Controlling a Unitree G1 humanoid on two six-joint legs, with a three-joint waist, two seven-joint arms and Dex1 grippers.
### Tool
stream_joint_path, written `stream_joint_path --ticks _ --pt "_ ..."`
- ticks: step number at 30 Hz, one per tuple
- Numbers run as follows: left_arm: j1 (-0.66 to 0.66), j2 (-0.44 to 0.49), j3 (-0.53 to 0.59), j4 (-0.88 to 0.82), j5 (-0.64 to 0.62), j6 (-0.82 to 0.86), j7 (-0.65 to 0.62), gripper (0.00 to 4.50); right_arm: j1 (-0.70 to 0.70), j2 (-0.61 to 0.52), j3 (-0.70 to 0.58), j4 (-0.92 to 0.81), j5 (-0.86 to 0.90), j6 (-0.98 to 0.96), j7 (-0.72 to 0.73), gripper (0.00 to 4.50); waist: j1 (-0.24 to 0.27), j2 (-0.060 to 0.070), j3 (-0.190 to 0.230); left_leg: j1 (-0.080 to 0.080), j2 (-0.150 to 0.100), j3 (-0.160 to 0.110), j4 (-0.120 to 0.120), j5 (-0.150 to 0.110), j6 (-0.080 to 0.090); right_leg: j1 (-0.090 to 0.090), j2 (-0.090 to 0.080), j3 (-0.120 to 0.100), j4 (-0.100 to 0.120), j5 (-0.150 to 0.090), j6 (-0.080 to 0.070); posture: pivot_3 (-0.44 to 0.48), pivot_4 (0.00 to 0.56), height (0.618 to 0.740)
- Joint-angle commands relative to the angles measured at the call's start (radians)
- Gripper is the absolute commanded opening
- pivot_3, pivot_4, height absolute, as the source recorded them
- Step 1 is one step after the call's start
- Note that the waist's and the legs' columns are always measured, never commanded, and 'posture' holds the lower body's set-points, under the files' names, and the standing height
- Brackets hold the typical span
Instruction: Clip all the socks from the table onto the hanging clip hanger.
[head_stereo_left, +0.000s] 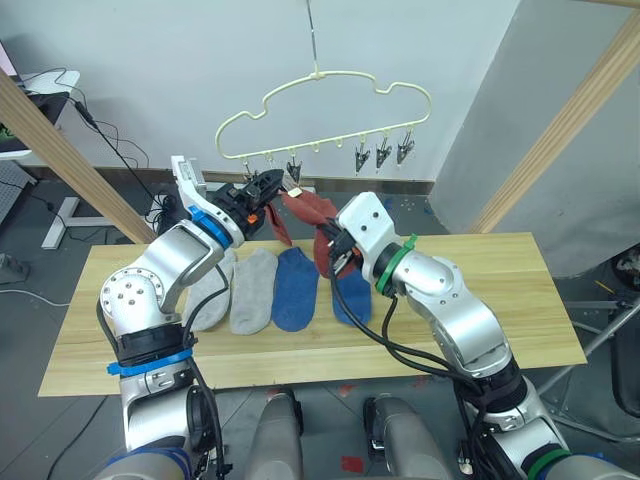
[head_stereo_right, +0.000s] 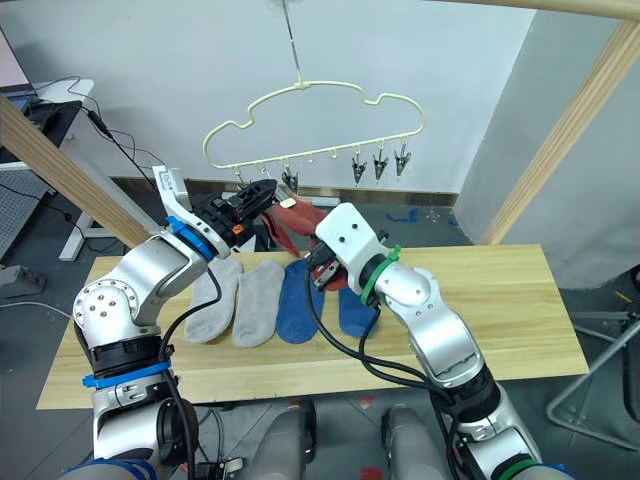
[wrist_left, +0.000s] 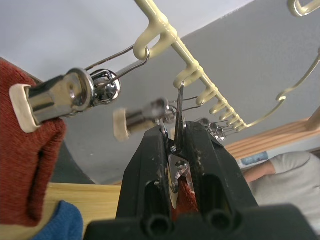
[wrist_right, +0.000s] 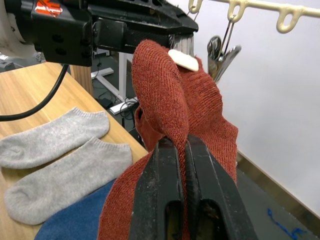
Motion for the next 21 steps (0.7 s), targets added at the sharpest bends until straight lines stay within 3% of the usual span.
stream_joint_path --ticks 1,8,12,15,21 --pt "0.016 0.011 -0.006 -0.025 0.006 -0.008 -0.031 1.13 -0.019 0.014 -0.005 -0.013 0.000 -0.030 -0.010 0.00 0.000 0.000 0.000 0.000 0.000 0.000 0.000 0.000 0.000 0.000 0.000 0.000 0.000 0.000 0.000 0.021 0.269 0.740" --pt "0.020 0.042 0.002 -0.037 0.006 0.003 -0.044 3.19 -0.013 0.049 -0.003 0.040 0.018 -0.067 -0.009 0.00 0.002 0.000 0.000 -0.002 0.000 0.000 0.000 0.000 0.000 -0.001 0.000 0.000 0.000 0.000 0.000 0.024 0.265 0.740" --pt "0.045 0.111 -0.034 -0.084 0.085 0.023 -0.091 4.36 -0.001 0.096 -0.008 0.086 0.060 -0.098 0.013 0.00 0.000 0.000 0.000 -0.001 0.000 0.000 -0.001 0.000 0.000 -0.001 0.000 0.000 0.000 0.000 0.000 0.030 0.258 0.740" --pt "0.068 0.150 -0.061 -0.136 0.133 0.028 -0.126 4.50 0.016 0.139 -0.029 0.119 0.128 -0.108 0.045 0.69 0.001 -0.001 0.000 -0.002 0.000 0.000 -0.001 0.000 0.000 -0.001 0.000 0.000 -0.001 0.001 -0.001 0.032 0.256 0.740" --pt "0.103 0.170 -0.108 -0.221 0.220 0.009 -0.176 4.50 0.016 0.187 -0.085 0.206 0.189 -0.131 0.047 2.78 0.005 -0.001 0.000 -0.002 0.000 0.000 -0.002 0.000 0.000 -0.001 -0.001 -0.001 -0.001 0.002 -0.004 0.045 0.249 0.740"
